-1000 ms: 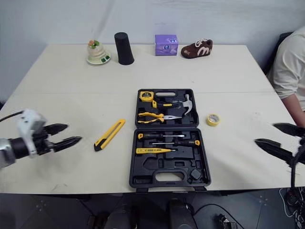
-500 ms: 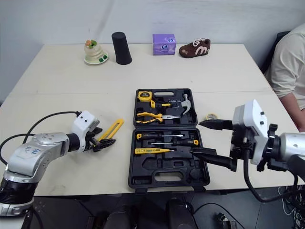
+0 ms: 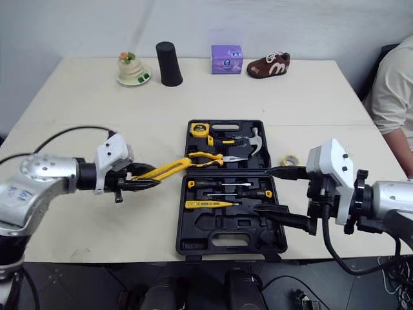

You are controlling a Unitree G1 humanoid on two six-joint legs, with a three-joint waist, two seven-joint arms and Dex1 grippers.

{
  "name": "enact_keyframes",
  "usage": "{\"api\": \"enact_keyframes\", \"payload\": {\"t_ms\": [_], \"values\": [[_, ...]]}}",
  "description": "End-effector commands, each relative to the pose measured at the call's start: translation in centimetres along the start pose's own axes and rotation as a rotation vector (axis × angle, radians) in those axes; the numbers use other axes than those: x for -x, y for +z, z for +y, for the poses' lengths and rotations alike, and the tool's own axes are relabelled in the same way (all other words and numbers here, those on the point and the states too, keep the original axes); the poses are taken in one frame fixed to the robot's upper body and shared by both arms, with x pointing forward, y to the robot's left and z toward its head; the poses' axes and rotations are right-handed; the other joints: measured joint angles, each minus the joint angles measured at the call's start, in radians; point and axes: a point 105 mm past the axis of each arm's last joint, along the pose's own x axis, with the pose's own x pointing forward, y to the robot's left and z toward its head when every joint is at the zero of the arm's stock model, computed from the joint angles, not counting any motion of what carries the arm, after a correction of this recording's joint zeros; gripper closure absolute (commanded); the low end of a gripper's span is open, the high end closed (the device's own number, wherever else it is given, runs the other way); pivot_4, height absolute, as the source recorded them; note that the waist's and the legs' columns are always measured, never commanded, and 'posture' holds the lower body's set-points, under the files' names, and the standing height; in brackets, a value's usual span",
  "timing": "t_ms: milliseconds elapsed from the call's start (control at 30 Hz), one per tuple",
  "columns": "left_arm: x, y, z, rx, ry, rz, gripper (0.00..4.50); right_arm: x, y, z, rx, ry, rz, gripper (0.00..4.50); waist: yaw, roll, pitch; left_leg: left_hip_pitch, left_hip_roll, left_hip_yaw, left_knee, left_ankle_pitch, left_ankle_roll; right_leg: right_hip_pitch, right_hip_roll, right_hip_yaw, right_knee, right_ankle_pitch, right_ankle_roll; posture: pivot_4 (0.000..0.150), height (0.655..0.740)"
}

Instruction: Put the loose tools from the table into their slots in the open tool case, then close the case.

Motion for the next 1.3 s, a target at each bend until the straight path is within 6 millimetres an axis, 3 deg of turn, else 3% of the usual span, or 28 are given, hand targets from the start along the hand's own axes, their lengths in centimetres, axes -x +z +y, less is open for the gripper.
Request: {"api": "enact_keyframes", "payload": {"t_ms": [33,133,267,533,733,1000,1100,1233,1300], "values": [[-2.3,1.2,-4.5,0.028,-0.305,0.041,3.27,0.8,-0.5,1.5,-0.017,0.046,0.045,0.00,0.009,0.000,0.000,0.000,-0.003,-0.001,0.000,0.000,0.000,0.000,0.001,0.000,0.000,0.000,0.000,0.150,0.7296],[-4.5,1.3,-6.2,-0.015,-0.422,0.096,3.27,1.4,-2.1,2.1,-0.070,0.042,0.094,0.00,0.018,0.000,0.000,0.000,-0.004,-0.002,0.001,0.000,0.000,0.001,0.002,0.001,-0.001,0.000,0.001,0.150,0.7296],[-7.9,1.5,-5.6,-0.072,-0.355,0.153,3.27,2.2,-3.2,2.3,-0.112,0.013,0.134,0.00,0.016,0.000,0.000,0.000,-0.005,-0.003,0.004,0.001,0.001,0.002,0.006,0.004,0.000,0.001,0.003,0.150,0.7296],[-11.1,1.4,-6.5,-0.011,-0.371,0.200,3.27,2.9,-3.8,2.7,-0.142,-0.014,0.161,0.00,0.018,0.000,0.000,0.000,-0.004,-0.003,0.004,0.001,0.002,0.001,0.012,0.013,0.001,0.002,0.005,0.150,0.7296],[-12.2,1.3,-7.4,0.008,-0.399,0.213,3.27,3.3,-4.4,2.8,-0.166,-0.033,0.180,0.00,0.018,0.000,0.000,0.000,-0.004,-0.003,0.005,0.001,0.002,0.001,0.012,0.014,0.001,0.002,0.005,0.150,0.7296],[-13.1,0.5,-7.1,-0.019,-0.383,0.245,3.27,2.9,-5.0,2.9,-0.190,-0.035,0.172,0.00,0.016,0.000,0.000,0.001,-0.004,-0.002,0.005,0.001,0.002,0.002,0.013,0.015,0.002,0.002,0.005,0.150,0.7296],[-13.1,0.9,-7.2,-0.020,-0.398,0.228,1.74,2.8,-5.1,2.7,-0.189,-0.036,0.171,0.00,0.017,0.000,0.000,0.002,-0.004,-0.002,0.005,0.002,0.002,0.002,0.013,0.015,0.002,0.002,0.005,0.150,0.7296],[-12.6,2.6,-6.2,-0.005,-0.363,0.150,0.05,2.7,-5.0,2.6,-0.186,-0.036,0.167,0.00,0.019,0.000,0.000,0.001,-0.004,-0.002,0.005,0.001,0.002,0.002,0.012,0.015,0.002,0.002,0.005,0.150,0.7296],[-11.3,3.8,-6.4,-0.027,-0.411,0.069,0.05,2.7,-4.9,2.6,-0.185,-0.039,0.162,0.00,0.018,0.000,0.000,0.001,-0.004,-0.002,0.005,0.001,0.002,0.002,0.012,0.015,0.002,0.002,0.005,0.150,0.7296]]}}
